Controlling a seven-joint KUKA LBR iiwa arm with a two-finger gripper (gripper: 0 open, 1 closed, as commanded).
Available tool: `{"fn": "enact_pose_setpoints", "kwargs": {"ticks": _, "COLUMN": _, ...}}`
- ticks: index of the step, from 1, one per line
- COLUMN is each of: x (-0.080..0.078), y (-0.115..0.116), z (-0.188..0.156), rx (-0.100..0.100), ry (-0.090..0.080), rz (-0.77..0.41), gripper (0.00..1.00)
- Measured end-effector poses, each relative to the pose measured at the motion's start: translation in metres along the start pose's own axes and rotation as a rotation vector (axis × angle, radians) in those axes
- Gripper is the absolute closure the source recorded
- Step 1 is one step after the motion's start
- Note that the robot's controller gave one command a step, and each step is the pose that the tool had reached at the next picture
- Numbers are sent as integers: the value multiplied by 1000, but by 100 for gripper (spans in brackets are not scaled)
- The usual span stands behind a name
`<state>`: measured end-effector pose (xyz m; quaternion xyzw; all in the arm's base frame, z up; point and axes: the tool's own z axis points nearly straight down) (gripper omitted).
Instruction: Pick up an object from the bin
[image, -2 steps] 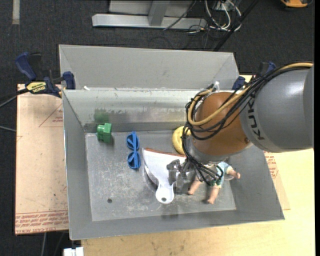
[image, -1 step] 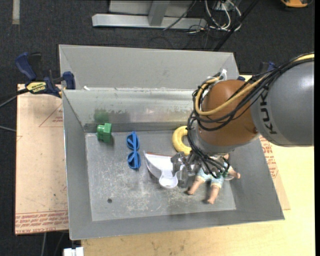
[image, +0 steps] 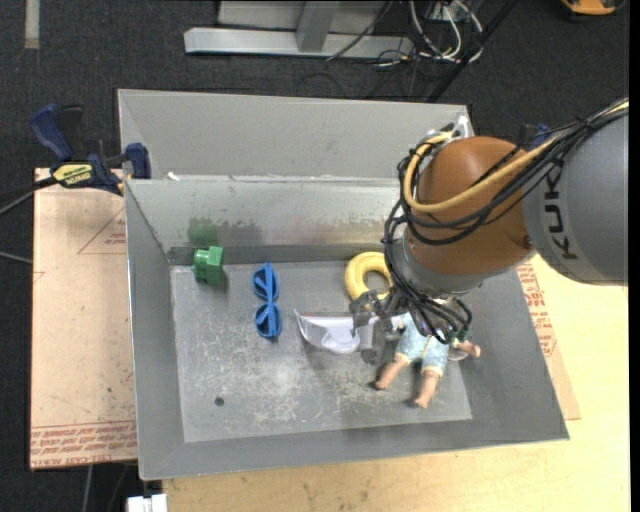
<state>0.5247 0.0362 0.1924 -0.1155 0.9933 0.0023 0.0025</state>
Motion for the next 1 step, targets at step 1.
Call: {"fn": "enact_pose_setpoints", "kwargs": {"ticks": 1, "x": -1, "y": -11, "z": -117, "rx": -1, "ry": -2, "rz": 9, "gripper": 100}}
